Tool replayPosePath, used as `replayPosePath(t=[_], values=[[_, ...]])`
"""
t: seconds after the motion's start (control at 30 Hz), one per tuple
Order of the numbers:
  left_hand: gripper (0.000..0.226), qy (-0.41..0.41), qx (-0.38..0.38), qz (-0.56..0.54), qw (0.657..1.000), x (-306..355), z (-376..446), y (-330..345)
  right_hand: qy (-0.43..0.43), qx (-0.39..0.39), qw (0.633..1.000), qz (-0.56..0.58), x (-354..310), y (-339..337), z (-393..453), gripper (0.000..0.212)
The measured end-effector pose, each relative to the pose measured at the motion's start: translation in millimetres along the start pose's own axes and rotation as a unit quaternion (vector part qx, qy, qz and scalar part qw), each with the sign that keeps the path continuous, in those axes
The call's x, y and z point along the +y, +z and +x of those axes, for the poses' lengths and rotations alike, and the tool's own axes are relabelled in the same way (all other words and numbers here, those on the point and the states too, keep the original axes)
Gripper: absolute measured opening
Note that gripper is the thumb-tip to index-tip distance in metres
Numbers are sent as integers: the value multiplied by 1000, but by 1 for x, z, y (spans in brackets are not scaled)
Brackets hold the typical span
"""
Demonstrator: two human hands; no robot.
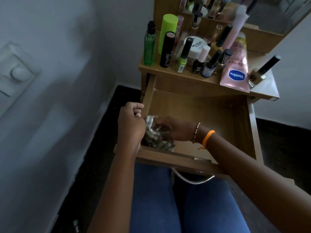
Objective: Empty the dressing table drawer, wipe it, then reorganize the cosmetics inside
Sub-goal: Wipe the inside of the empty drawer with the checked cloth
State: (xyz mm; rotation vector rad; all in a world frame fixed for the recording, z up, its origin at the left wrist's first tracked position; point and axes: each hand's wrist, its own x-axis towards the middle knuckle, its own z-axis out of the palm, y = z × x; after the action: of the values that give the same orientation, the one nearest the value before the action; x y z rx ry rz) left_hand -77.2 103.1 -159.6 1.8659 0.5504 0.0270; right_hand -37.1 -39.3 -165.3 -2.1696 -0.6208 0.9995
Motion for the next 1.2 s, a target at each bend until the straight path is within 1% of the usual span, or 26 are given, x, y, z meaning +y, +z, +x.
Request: replayPosePath(t=[0.03, 0.07, 0.1, 0.13, 0.17, 0.2, 0.23, 0.27, 0.3, 0.33, 0.37, 0.4, 0.47, 0.53, 0.6, 0.63, 0.73, 0.83, 0.93, 0.97, 1.03, 1.1, 1.13, 1.17, 1.2], values=[[36, 3, 1, 2, 1000, 0, -1, 0, -4, -3, 1000, 4, -2, -2, -2, 30], [37, 7, -1, 5, 1000, -1, -1, 0, -10, 11, 1000, 26, -3, -4, -2, 32], [38, 9, -2, 6, 1000, -1, -1, 0, -11, 45, 996, 80, -4, -7, -2, 34], [38, 8, -4, 5, 1000, -1, -1, 0, -4, 101, 983, 153, -3, -12, 2, 36], [38, 7, -5, 4, 1000, -1, -1, -1, 9, 166, 960, 226, -4, -17, 7, 38], [38, 9, -6, 5, 1000, 0, -1, -1, 27, 237, 932, 274, -3, -22, 14, 39], [38, 13, -8, 8, 1000, 0, -1, -1, 48, 308, 906, 287, -2, -28, 22, 40], [39, 18, -8, 13, 1000, 0, -1, -1, 61, 355, 890, 280, -2, -31, 31, 42], [40, 24, -7, 18, 1000, 0, -1, -1, 67, 373, 886, 269, -3, -31, 38, 44], [40, 30, -7, 22, 999, -1, -1, -1, 71, 362, 892, 260, -8, -28, 44, 48], [40, 35, -7, 22, 999, -1, -1, 0, 76, 334, 911, 230, -13, -22, 48, 52], [39, 37, -8, 20, 999, -1, -1, 0, 81, 311, 930, 179, -16, -15, 52, 57], [39, 36, -7, 25, 999, -1, 0, 0, 95, 286, 952, 49, -19, -4, 52, 64], [39, 41, -4, 42, 998, 0, -1, 0, 106, 227, 967, -47, -19, 0, 38, 58], [38, 63, -2, 63, 996, 1, -2, 1, 93, 135, 980, -110, -17, 2, 19, 48], [37, 77, -4, 73, 994, 1, -3, 2, 77, 94, 984, -129, -16, 4, 10, 48], [41, 121, -13, 110, 987, 1, -6, 8, 36, 18, 990, -137, -22, 12, -9, 56], [43, 156, -14, 155, 975, 2, -10, 9, 16, -24, 988, -150, -26, 12, -19, 54], [40, 188, -17, 207, 960, 3, -15, 10, 46, -62, 979, -190, -11, -1, -35, 46], [40, 198, -19, 221, 955, 4, -17, 10, 64, -78, 975, -197, -3, -8, -43, 42], [38, 214, -36, 235, 947, 5, -18, 11, 116, -110, 963, -219, 14, -22, -60, 41], [34, 233, -71, 232, 942, 6, -18, 14, 171, -120, 944, -255, 24, -37, -83, 37], [32, 241, -90, 226, 940, 6, -18, 15, 194, -93, 940, -265, 31, -43, -93, 35], [30, 245, -106, 223, 938, 7, -18, 16, 217, -36, 938, -267, 39, -50, -100, 34], [28, 245, -118, 222, 936, 6, -18, 16, 237, 47, 935, -259, 47, -56, -104, 36]])
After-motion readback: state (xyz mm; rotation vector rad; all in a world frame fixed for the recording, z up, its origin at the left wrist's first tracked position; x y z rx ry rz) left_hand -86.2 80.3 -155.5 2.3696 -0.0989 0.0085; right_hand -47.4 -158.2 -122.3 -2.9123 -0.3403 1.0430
